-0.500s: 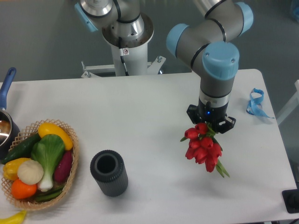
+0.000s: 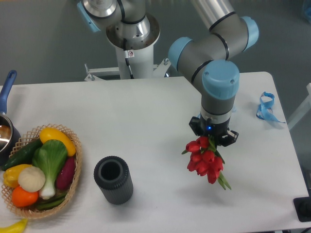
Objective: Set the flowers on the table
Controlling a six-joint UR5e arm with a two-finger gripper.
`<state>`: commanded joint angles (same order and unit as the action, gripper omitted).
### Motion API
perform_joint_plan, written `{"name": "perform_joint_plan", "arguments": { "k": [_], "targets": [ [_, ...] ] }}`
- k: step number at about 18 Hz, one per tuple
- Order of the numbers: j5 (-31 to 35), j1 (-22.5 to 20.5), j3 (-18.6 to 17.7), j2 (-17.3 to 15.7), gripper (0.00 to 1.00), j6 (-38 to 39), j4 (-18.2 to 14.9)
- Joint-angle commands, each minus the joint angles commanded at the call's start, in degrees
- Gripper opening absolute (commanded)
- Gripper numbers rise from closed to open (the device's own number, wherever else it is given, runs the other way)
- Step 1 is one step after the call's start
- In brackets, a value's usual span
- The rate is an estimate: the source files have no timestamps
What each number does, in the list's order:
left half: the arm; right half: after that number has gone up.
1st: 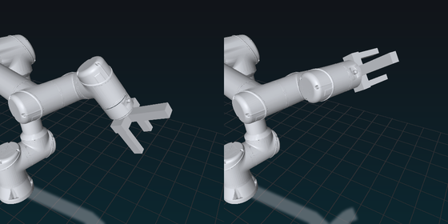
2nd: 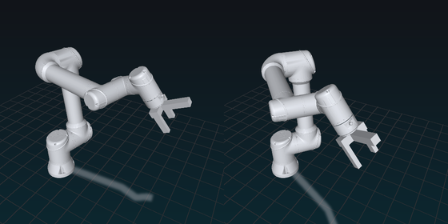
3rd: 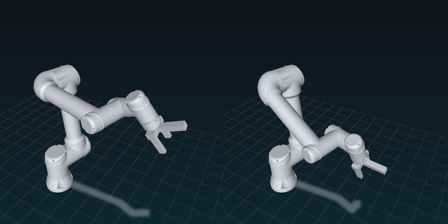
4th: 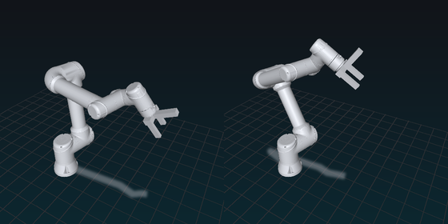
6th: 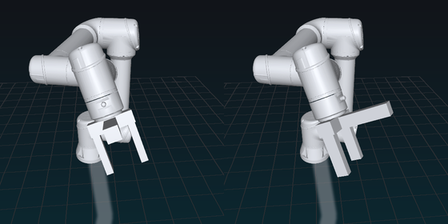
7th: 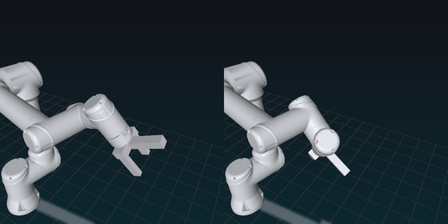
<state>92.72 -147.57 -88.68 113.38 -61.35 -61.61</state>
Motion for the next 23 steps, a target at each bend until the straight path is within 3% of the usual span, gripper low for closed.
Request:
{"name": "perform_joint_plan", "arguments": {
  "k": [4,8,11,18,20,21,22,23],
  "targets": [
    [-0.09,0.52,-0.52,1.40,0.39,0.18,0.35],
    [0.00,2.72,-0.79,3.86,0.39,0.26,4.91],
    [-0.09,3.60,-0.79,5.18,0.40,0.35,5.80],
    [-0.70,3.96,-0.79,6.86,0.62,0.35,8.61],
    [-0.79,3.96,-0.70,7.03,0.78,0.35,9.14],
    [-0.79,3.96,-0.79,7.03,0.93,0.26,9.49],
    [-0.70,3.96,-0.88,7.03,1.00,0.35,9.49],
    [-0.70,3.96,-0.97,6.86,1.00,0.35,9.49]
  ]
}}
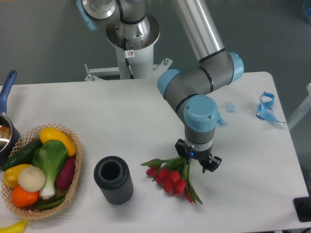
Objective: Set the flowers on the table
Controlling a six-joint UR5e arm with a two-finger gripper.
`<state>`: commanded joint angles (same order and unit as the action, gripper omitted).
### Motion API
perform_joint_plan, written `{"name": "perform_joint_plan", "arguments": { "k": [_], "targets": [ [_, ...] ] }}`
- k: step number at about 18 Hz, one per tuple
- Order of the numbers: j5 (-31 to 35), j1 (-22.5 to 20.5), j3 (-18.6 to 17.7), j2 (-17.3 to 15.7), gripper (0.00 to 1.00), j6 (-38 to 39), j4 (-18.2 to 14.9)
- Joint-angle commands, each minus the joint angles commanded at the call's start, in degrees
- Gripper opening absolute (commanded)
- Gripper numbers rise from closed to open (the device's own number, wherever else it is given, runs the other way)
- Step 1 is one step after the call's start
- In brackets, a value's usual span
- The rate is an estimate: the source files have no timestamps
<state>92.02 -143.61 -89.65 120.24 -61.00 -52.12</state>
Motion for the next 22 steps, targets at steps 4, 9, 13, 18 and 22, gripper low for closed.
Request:
{"name": "perform_joint_plan", "arguments": {
  "k": [4,9,13,18,22],
  "targets": [
    [0.61,0.00,-1.23,-1.58,1.00,-0.09,0.26],
    [0.62,-2.11,-3.95,-6.15,1.00,-0.53,0.44],
    [0.35,-3.51,-6.33,-9.23,1.00,-0.88,0.79],
    [0.26,-5.01,-7.47,-10.37,1.00,-2.11,0.79],
    [0.09,-5.71,-8.35,-10.99,1.00,-4.30,0.79]
  ]
}}
